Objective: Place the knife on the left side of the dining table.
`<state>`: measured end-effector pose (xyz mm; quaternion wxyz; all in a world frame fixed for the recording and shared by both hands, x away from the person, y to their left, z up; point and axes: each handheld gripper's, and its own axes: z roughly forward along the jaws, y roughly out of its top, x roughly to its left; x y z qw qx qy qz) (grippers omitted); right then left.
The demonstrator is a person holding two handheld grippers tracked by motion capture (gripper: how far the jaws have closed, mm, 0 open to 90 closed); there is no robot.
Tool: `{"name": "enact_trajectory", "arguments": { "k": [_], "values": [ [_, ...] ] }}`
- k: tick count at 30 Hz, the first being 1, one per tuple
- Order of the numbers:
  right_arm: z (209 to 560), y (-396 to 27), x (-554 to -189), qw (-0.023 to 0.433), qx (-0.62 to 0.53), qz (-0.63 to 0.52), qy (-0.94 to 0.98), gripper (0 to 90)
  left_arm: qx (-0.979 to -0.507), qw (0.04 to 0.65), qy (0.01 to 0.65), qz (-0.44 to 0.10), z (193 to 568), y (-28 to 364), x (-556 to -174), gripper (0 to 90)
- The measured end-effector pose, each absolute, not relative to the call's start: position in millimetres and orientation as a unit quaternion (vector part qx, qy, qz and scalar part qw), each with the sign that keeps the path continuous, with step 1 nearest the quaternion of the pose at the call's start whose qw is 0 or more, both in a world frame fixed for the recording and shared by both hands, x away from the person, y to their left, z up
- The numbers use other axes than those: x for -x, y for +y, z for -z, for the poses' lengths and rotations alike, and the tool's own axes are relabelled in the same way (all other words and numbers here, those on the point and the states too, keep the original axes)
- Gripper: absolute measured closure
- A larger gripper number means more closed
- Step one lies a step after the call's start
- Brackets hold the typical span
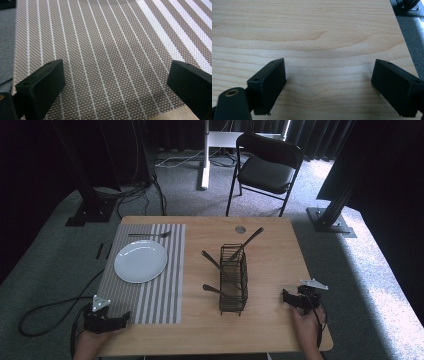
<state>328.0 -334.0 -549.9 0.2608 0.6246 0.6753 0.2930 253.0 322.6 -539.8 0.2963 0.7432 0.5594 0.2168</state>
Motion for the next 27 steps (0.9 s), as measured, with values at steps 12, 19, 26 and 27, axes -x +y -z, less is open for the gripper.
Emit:
{"name": "enact_trajectory", "arguments": {
  "k": [12, 19, 26, 27],
  "values": [
    [550, -334, -328, 0.261, -0.625, -0.293, 0.675, 11.8, -0.751, 0.314, 0.545, -0.200, 531, 311, -252, 1.7],
    [550, -334, -328, 0.261, -0.625, -0.293, 0.675, 11.8, -0.765, 0.318, 0.524, -0.198, 521, 297, -252, 1.7],
    [550, -334, -328, 0.261, -0.625, -0.293, 0.675, 11.8, -0.770, 0.334, 0.512, -0.183, 512, 285, -252, 1.7],
    [550, -334, -328, 0.261, -0.625, -0.293, 0.675, 11.8, -0.770, 0.338, 0.510, -0.182, 510, 283, -252, 1.7]
  ]
}}
